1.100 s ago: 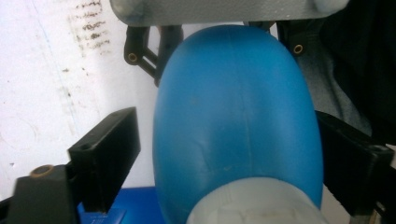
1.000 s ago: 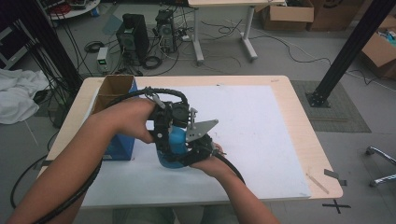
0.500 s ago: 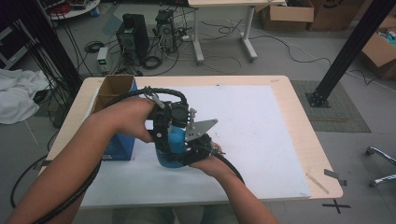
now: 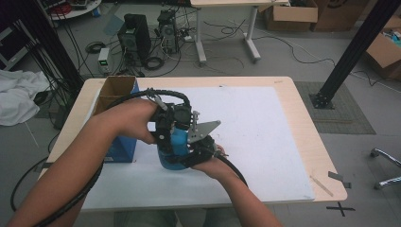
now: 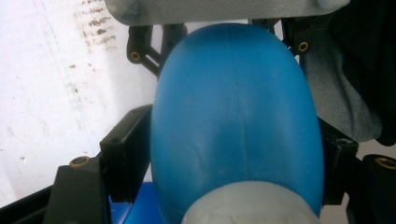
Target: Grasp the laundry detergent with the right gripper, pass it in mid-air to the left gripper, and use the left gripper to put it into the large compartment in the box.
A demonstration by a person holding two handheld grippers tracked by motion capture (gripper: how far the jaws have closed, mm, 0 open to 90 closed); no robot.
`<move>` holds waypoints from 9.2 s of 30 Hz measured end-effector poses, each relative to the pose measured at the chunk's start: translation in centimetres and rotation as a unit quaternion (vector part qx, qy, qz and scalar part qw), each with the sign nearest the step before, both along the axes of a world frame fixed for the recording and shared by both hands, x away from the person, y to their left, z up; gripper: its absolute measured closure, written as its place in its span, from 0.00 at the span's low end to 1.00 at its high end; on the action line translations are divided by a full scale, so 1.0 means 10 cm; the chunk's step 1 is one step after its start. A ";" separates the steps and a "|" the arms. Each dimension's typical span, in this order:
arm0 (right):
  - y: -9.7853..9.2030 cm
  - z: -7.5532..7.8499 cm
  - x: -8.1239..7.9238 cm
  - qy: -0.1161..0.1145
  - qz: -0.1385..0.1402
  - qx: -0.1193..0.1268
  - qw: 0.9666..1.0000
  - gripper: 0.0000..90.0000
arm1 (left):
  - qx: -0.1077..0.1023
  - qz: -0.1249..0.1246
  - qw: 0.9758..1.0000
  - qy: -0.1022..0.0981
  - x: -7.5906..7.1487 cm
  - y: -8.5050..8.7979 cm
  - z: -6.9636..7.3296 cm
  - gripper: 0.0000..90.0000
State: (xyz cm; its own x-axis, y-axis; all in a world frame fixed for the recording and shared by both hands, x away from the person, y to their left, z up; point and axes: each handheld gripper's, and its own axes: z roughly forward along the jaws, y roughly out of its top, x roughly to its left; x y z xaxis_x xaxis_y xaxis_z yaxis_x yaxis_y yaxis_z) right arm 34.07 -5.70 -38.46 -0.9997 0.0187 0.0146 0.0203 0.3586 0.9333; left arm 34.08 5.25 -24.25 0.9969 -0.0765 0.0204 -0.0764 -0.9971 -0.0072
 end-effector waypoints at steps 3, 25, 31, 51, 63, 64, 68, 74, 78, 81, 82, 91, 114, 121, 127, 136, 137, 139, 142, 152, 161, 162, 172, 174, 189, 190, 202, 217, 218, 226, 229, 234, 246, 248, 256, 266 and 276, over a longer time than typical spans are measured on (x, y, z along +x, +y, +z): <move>0.00 0.00 0.00 0.000 0.000 0.001 1.000 0.51 | -0.001 0.000 1.000 -0.003 0.00 0.00 0.00 0.33; -0.02 0.00 -0.02 0.012 0.002 0.001 1.000 0.51 | 0.001 0.002 1.000 -0.005 -0.04 -0.02 0.01 0.42; -0.05 0.01 -0.05 0.001 -0.009 0.010 1.000 0.48 | 0.004 -0.003 1.000 -0.016 -0.06 -0.03 0.04 0.43; -0.25 0.02 -0.01 0.029 -0.015 -0.002 0.999 0.25 | 0.006 0.018 1.000 -0.013 -0.01 0.06 0.11 0.43; -0.61 0.24 0.02 0.028 -0.035 -0.052 0.998 0.09 | 0.013 0.089 0.996 0.001 0.10 0.11 0.36 0.43; -0.63 0.26 0.03 0.028 -0.036 -0.060 0.997 0.07 | 0.015 0.097 0.995 0.001 0.12 0.12 0.39 0.43; -0.75 0.41 0.07 0.029 -0.041 -0.114 0.992 0.01 | 0.021 0.134 0.991 0.004 0.18 0.16 0.53 0.43; -0.85 0.54 0.14 0.028 -0.040 -0.190 0.981 0.00 | 0.017 0.220 0.975 0.021 0.32 0.27 0.71 0.43; -0.90 0.57 0.18 0.030 -0.040 -0.222 0.974 0.00 | 0.011 0.267 0.963 0.019 0.38 0.36 0.81 0.43; -0.95 0.59 0.20 0.035 -0.041 -0.248 0.967 0.00 | 0.008 0.313 0.950 0.013 0.43 0.43 0.89 0.43; -0.96 0.59 0.21 0.033 -0.043 -0.258 0.965 0.00 | 0.007 0.330 0.944 0.007 0.45 0.47 0.93 0.43; -1.01 0.70 0.25 0.039 -0.027 -0.359 0.932 0.00 | -0.003 0.455 0.891 0.007 0.67 0.90 1.19 0.43; -0.97 0.87 0.25 0.029 -0.013 -0.419 0.907 0.00 | 0.002 0.646 0.763 -0.012 0.87 1.88 1.30 0.43; -0.98 0.87 0.25 0.029 -0.012 -0.423 0.906 0.00 | 0.005 0.667 0.744 -0.022 0.89 1.96 1.15 0.43; -0.98 0.85 0.27 0.031 -0.014 -0.423 0.905 0.00 | 0.012 0.673 0.739 -0.024 0.89 1.95 1.00 0.43; -0.95 0.82 0.27 0.034 -0.005 -0.427 0.903 0.00 | 0.016 0.664 0.747 -0.018 0.88 1.90 0.69 0.43; -0.94 0.81 0.27 0.035 -0.005 -0.427 0.903 0.00 | 0.017 0.664 0.748 -0.015 0.88 1.91 0.60 0.43; -0.94 0.81 0.26 0.037 -0.004 -0.430 0.902 0.00 | 0.013 0.664 0.748 -0.018 0.88 1.89 0.50 0.43; -0.94 0.79 0.26 0.040 -0.001 -0.431 0.901 0.00 | 0.013 0.666 0.746 -0.014 0.90 1.88 0.36 0.43; -0.97 0.77 0.25 0.042 -0.002 -0.436 0.899 0.00 | 0.016 0.670 0.742 -0.012 0.95 1.86 -0.07 0.43; -1.00 0.73 0.24 0.048 -0.007 -0.437 0.898 0.00 | 0.018 0.673 0.739 -0.021 0.96 1.85 -0.32 0.43; -1.00 0.72 0.24 0.047 -0.004 -0.437 0.898 0.00 | 0.019 0.672 0.740 -0.022 0.96 1.86 -0.34 0.43; -0.98 0.70 0.24 0.050 -0.002 -0.437 0.898 0.00 | 0.008 0.675 0.737 -0.025 0.97 1.91 -0.46 0.43; -0.97 0.70 0.24 0.050 -0.001 -0.438 0.897 0.00 | 0.007 0.673 0.739 -0.026 0.97 1.91 -0.46 0.43; -0.97 0.70 0.25 0.052 -0.003 -0.436 0.898 0.00 | -0.003 0.698 0.716 -0.009 0.99 2.00 -0.46 0.42; -0.97 0.70 0.25 0.051 -0.002 -0.436 0.899 0.00 | -0.002 0.698 0.716 -0.009 1.00 1.99 -0.46 0.42; -1.00 0.68 0.25 0.055 -0.008 -0.434 0.899 0.00 | -0.013 0.697 0.717 -0.003 1.00 2.02 -0.47 0.42; -0.98 0.67 0.25 0.057 -0.004 -0.433 0.900 0.00 | -0.019 0.695 0.718 -0.002 0.98 1.98 -0.44 0.31; -0.98 0.67 0.25 0.057 -0.004 -0.433 0.900 0.00 | -0.019 0.695 0.718 -0.002 0.98 1.98 -0.44 0.31; -1.00 0.65 0.25 0.058 -0.004 -0.430 0.901 0.00 | -0.022 0.690 0.724 -0.018 0.97 1.96 -0.27 0.31; -1.00 0.64 0.25 0.059 -0.004 -0.428 0.902 0.00 | -0.025 0.689 0.724 -0.022 0.96 1.96 -0.21 0.29; -1.00 0.64 0.26 0.061 -0.005 -0.427 0.902 0.00 | -0.028 0.685 0.728 -0.030 0.94 1.93 -0.10 0.27; -1.00 0.63 0.26 0.062 -0.005 -0.424 0.904 0.00 | -0.027 0.669 0.740 -0.063 0.92 1.85 0.19 0.18; -1.01 0.63 0.25 0.062 -0.006 -0.425 0.903 0.00 | -0.028 0.665 0.743 -0.067 0.91 1.83 0.24 0.17; -1.03 0.65 0.24 0.063 -0.006 -0.425 0.903 0.00 | -0.023 0.642 0.763 -0.072 0.88 1.72 0.37 0.09; -1.05 0.67 0.23 0.064 -0.009 -0.430 0.901 0.00 | -0.025 0.610 0.790 -0.062 0.87 1.55 0.48 0.06; -1.07 0.70 0.22 0.066 -0.010 -0.433 0.899 0.00 | -0.024 0.575 0.816 -0.053 0.84 1.38 0.60 0.01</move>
